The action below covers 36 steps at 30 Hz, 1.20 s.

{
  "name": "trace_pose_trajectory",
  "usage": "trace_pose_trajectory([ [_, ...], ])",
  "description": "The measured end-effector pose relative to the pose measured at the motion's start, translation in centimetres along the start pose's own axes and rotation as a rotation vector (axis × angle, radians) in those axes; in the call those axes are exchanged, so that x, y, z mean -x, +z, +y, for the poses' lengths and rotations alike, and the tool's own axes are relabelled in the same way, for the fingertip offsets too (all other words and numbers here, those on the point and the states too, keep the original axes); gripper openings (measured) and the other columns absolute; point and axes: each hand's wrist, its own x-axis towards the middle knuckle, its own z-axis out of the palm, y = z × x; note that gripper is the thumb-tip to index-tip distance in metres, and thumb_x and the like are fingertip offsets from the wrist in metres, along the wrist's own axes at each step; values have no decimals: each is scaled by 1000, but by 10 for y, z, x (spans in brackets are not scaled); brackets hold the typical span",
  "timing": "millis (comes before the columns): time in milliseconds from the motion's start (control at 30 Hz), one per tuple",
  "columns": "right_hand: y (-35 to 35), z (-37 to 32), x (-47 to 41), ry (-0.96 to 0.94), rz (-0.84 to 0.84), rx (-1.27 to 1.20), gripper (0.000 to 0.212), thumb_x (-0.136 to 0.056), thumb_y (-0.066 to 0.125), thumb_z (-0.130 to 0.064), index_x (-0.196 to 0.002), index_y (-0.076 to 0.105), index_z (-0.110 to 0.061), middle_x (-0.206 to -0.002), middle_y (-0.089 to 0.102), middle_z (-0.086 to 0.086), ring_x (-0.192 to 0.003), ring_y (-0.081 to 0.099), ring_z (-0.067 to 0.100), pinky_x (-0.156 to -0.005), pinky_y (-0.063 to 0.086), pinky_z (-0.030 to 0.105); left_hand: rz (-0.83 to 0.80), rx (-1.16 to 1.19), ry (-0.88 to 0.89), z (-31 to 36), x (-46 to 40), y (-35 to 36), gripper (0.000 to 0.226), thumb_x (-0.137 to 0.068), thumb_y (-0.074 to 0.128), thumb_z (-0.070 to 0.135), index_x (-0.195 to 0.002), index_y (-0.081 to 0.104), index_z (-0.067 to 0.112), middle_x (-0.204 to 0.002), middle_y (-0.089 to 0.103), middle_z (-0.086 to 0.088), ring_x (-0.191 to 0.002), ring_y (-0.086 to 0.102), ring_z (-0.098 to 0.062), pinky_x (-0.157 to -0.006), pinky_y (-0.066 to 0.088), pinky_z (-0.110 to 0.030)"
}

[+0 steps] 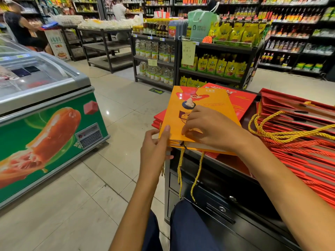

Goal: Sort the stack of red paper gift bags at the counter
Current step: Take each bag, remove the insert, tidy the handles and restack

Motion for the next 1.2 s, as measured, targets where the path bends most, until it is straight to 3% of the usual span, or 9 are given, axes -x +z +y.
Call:
trace_pose_trajectory([
  [100, 3, 0, 0, 35, 46, 31, 11, -99, 64, -25, -106, 73, -23, -98, 72, -7, -95, 63, 20, -78, 50, 41, -61, 71, -31, 0, 0, 4, 32, -98, 67, 32, -126, 55, 22, -101, 74, -5, -77, 77, -23, -67, 65, -36],
  [233, 12, 4, 3, 162, 73, 67, 15, -105, 49, -31, -114, 60, -26, -112, 69, -7, -94, 68, 28, -70, 54, 46, -43, 108, -20, -6, 4, 3, 36, -97, 69, 16, -130, 54, 19, -107, 74, -8, -74, 78, -21, -67, 64, -33],
  [367, 24, 2, 6, 206, 120, -51, 16, -106, 46, -37, -113, 57, -27, -113, 64, -9, -92, 66, 25, -69, 53, 48, -17, 102, -2, -9, 4, -4, 34, -96, 70, 19, -128, 58, 19, -111, 74, -10, -84, 78, -24, -71, 65, -35],
  [500, 23, 8, 11, 402, 32, -59, 36, -100, 52, -51, -127, 55, -27, -127, 56, -5, -108, 62, 25, -81, 53, 45, 57, 421, -137, -14, 14, -7, 43, -92, 73, 31, -125, 58, 9, -112, 75, -16, -94, 77, -27, -84, 63, -47],
  [667, 33, 0, 16, 536, -59, -86, 48, -101, 45, -56, -138, 52, -27, -140, 51, -1, -124, 55, 25, -95, 49, 42, -72, 514, -145, -12, 35, 7, 49, -87, 68, 42, -130, 61, 19, -109, 78, -3, -100, 76, -19, -96, 58, -41],
  [800, 37, -10, 9, 498, 3, -248, 44, -103, 48, -51, -141, 51, -29, -146, 48, -6, -130, 50, 18, -101, 44, 38, 12, 516, 14, 4, 29, 17, 47, -92, 73, 10, -134, 57, 27, -115, 76, -6, -104, 74, -24, -89, 61, -39],
  [900, 24, -6, 6, 484, 71, -499, 46, -102, 52, -51, -145, 47, -36, -149, 45, -11, -132, 47, 12, -100, 40, 31, 129, 416, 238, 32, 14, 8, 38, -97, 65, 7, -123, 60, 35, -112, 75, 1, -105, 72, -20, -91, 61, -45],
  [1000, 1, 0, 4, 493, 250, -680, 47, -102, 50, -53, -145, 47, -36, -149, 48, -12, -136, 44, 7, -107, 40, 34, 202, 180, 518, 71, 4, -4, 22, -101, 60, 14, -112, 62, 34, -101, 72, 18, -97, 69, -4, -91, 61, -44],
  [1200, -36, 13, 2, 563, 625, -854, 36, -109, 45, -38, -142, 51, -25, -131, 56, -15, -118, 52, -9, -98, 41, 12, 41, -493, 1001, 98, -1, -3, 44, -95, 54, 13, -134, 62, 30, -108, 64, 6, -94, 59, -7, -81, 50, -25],
])
